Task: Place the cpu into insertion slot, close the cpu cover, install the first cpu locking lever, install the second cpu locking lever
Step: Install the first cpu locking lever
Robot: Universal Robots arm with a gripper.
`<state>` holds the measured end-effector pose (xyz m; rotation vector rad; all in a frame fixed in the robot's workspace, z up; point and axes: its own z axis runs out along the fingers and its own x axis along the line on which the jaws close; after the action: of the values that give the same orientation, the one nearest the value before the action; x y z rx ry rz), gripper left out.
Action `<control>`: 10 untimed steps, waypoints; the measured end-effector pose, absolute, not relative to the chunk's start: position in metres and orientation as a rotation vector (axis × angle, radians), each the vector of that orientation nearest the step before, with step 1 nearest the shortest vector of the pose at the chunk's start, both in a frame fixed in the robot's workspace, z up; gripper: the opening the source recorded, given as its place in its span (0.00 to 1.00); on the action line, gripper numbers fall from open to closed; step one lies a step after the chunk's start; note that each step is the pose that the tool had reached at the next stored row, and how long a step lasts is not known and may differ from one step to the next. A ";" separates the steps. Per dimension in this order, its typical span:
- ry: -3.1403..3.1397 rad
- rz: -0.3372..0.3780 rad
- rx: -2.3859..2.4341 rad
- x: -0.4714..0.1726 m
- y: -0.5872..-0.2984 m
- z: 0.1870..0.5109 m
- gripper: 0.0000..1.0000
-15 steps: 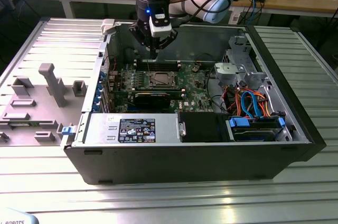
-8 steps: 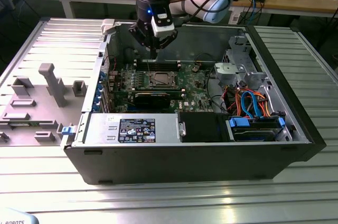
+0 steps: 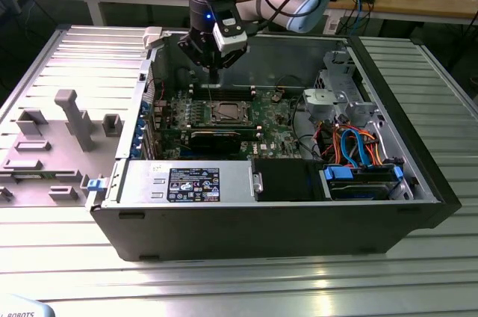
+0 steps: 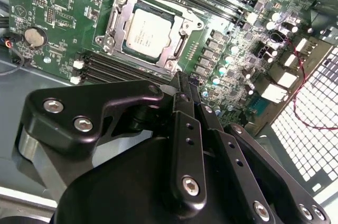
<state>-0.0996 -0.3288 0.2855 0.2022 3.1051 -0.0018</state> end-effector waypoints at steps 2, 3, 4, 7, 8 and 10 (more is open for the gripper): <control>3.105 -0.002 0.202 -0.100 -0.329 0.286 0.11; 3.105 -0.002 0.202 -0.100 -0.329 0.286 0.11; 3.105 -0.002 0.201 -0.100 -0.329 0.286 0.11; 3.105 -0.002 0.201 -0.100 -0.329 0.285 0.11; 3.105 -0.002 0.201 -0.100 -0.329 0.286 0.11; 3.105 -0.002 0.201 -0.100 -0.329 0.285 0.11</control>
<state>-0.0997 -0.3289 0.2855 0.2008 3.1052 -0.0017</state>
